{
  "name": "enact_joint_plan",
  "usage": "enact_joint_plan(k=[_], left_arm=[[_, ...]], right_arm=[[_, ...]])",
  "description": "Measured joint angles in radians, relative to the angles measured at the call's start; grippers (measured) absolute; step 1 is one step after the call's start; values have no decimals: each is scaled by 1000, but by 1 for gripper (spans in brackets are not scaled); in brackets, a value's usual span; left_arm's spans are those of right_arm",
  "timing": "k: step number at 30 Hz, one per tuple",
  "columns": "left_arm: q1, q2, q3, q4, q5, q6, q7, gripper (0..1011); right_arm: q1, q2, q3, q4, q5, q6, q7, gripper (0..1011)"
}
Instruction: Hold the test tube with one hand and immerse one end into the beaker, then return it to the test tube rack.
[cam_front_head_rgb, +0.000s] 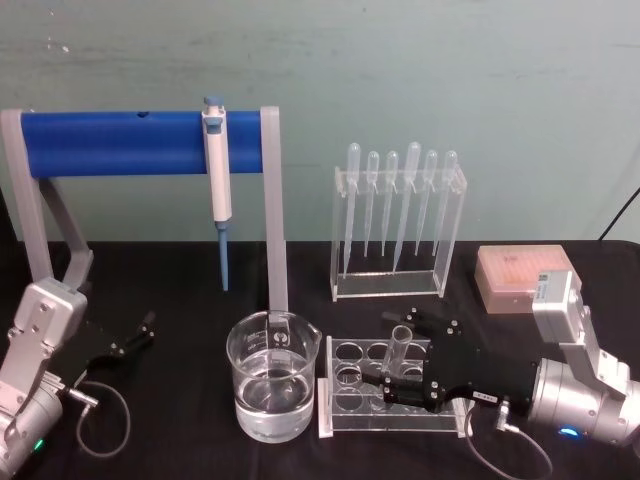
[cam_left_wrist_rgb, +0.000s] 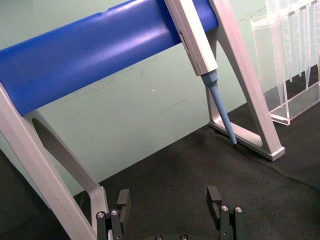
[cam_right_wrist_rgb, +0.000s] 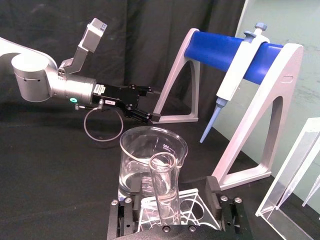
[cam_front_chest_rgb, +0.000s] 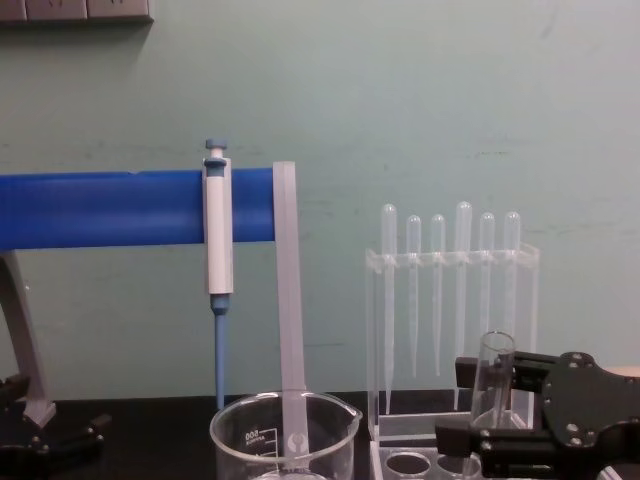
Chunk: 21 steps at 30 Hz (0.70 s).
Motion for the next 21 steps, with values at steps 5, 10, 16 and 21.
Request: enact_joint_plan(k=[5, 10, 16, 21], left_arm=[[0, 0, 0, 0, 0, 0, 0, 1000], [0, 0, 0, 0, 0, 0, 0, 1000], [0, 0, 0, 0, 0, 0, 0, 1000], [0, 0, 0, 0, 0, 0, 0, 1000]], right_arm=[[-1, 0, 1, 0, 0, -1, 0, 671], [-1, 1, 1, -1, 0, -2, 0, 510], [-1, 1, 1, -2, 0, -2, 0, 335], [-2, 1, 1, -2, 0, -3, 0, 224]])
